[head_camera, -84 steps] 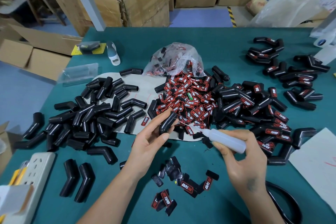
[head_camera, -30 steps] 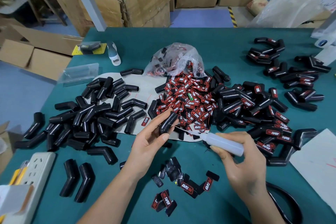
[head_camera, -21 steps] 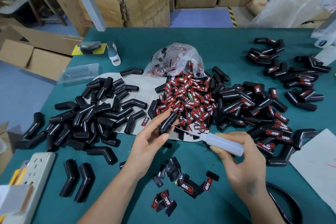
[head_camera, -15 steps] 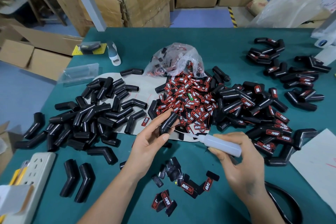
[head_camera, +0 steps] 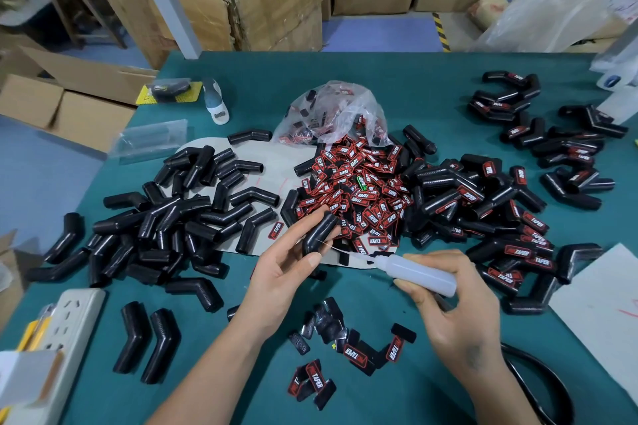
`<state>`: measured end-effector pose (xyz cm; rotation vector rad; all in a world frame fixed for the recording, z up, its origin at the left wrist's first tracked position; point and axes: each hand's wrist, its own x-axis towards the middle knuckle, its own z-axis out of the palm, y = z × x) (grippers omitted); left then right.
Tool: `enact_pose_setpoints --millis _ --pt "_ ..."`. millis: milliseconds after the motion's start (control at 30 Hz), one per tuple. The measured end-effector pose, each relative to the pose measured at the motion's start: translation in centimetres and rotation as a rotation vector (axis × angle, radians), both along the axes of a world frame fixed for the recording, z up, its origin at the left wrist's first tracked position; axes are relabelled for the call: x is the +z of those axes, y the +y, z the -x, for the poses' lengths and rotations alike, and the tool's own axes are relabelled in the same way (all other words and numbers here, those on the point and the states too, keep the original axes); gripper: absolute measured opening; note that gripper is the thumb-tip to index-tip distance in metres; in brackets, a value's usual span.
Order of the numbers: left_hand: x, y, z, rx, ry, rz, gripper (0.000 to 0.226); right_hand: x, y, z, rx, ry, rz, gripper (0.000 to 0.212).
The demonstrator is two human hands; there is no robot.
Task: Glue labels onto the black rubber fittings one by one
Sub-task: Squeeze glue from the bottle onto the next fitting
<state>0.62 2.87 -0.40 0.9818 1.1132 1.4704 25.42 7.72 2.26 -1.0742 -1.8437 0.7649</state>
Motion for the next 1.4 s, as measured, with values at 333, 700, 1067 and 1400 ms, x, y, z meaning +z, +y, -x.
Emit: enact_pose_setpoints --millis 333,700,1067,1400 --pt "0.55 0.04 -0.12 0.018 -0.063 0.005 0.057 0.20 0.05 -0.04 -0.009 0.011 0.001 0.033" --pt "0.53 -0.02 -0.25 0.027 -0.069 0.015 0.062 0.47 0.08 0.02 -0.034 0.018 -0.001 0.034" --pt "0.35 -0.01 -0.04 0.021 -0.022 0.018 0.059 0.59 0.00 0.04 -0.017 -0.003 -0.016 0.034" --pt "0.29 0.03 -0.09 0.032 -0.013 -0.005 0.061 0.69 0.00 -0.03 -0.019 -0.008 -0.020 0.033"
